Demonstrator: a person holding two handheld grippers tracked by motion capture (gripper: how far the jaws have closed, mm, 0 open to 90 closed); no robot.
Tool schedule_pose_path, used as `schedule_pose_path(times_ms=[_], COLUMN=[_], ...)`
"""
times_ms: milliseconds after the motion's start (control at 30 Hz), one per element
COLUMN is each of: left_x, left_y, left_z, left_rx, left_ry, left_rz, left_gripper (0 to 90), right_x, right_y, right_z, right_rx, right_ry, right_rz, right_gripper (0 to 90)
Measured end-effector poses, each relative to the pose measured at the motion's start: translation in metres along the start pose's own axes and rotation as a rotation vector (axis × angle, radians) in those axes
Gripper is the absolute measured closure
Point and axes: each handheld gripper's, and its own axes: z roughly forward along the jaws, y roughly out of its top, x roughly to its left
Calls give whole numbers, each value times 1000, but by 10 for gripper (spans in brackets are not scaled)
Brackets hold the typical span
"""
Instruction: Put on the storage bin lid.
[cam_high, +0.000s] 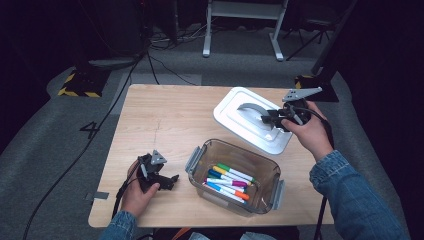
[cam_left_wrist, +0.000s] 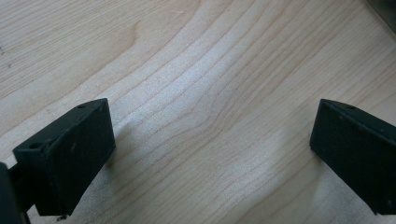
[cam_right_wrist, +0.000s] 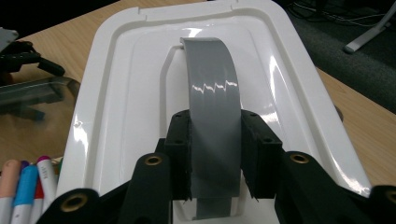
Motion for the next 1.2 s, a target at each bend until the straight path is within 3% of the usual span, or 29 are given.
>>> schedule_pose_path(times_ms=[67,133,233,333,567,800,1200], left_x=[0,0,0,0,0,0,0], left_y=[0,0,0,0,0,0,0], left_z=[0,0,0,0,0,0,0], left_rx=[0,0,0,0,0,0,-3], left_ry=[-1,0,0,-1,-1,-1,-4], left_rz=[0,0,1,0,1,0,-5], left_gripper=[3,3,4,4,3,4,4], right_x=[3,19,28,49,76,100,122], right_y=[1,5,6,9,7,-8,-27], right_z=[-2,-11,-16,-25,-32,-26,-6], right_rx=[2,-6,-10,-13,-10,4,58], right_ry=[2,25,41,72,113,166,216], right_rz=[-4,-20,-29,-58,-80,-82,-81], right_gripper=[677,677,677,677,677,677,677])
